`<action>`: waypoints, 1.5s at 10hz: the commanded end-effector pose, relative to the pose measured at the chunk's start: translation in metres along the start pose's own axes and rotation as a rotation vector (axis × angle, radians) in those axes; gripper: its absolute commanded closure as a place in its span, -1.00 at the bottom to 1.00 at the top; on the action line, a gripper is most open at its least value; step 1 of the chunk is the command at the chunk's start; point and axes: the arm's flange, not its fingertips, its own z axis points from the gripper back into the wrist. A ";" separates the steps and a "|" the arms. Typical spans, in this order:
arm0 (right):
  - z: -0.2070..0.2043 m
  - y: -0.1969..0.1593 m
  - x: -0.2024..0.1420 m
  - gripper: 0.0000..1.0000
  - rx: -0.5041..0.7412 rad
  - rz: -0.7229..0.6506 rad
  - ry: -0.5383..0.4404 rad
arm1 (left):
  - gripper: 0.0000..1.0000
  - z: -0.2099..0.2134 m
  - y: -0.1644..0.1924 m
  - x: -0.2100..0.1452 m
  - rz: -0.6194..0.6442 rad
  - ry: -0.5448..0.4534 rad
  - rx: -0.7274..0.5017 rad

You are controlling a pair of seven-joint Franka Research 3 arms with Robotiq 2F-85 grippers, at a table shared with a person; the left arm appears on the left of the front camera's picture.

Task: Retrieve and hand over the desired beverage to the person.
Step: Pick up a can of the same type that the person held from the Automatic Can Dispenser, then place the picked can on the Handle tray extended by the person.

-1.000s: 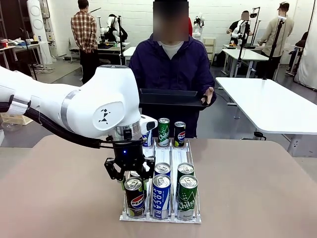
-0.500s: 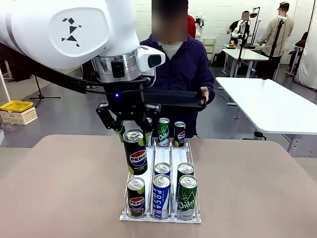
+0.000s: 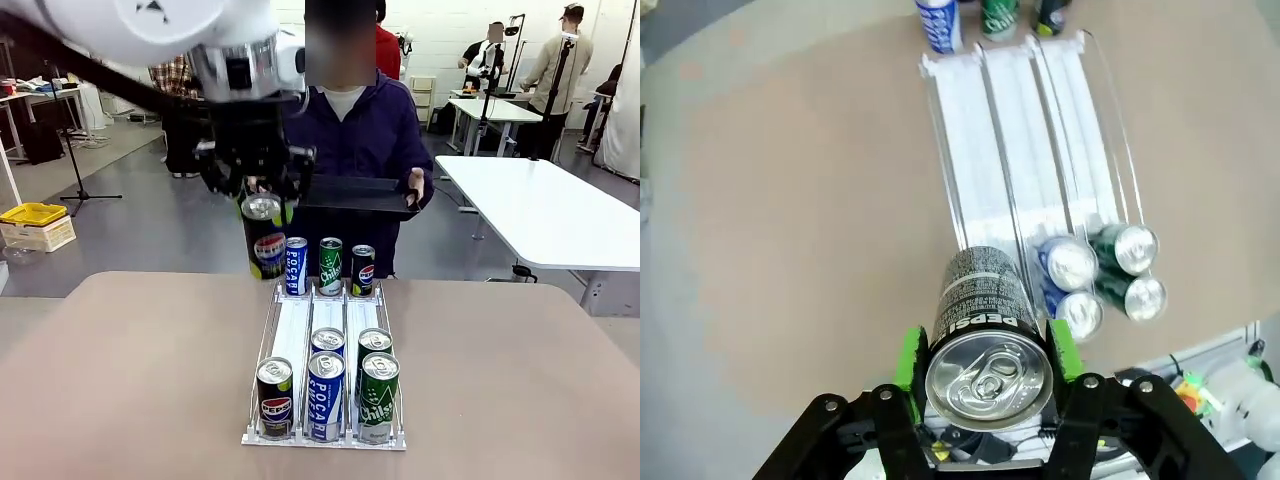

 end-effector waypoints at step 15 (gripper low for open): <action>-0.001 -0.001 0.001 -1.00 0.029 0.010 -0.011 | 1.00 -0.015 0.006 0.064 -0.001 0.067 0.039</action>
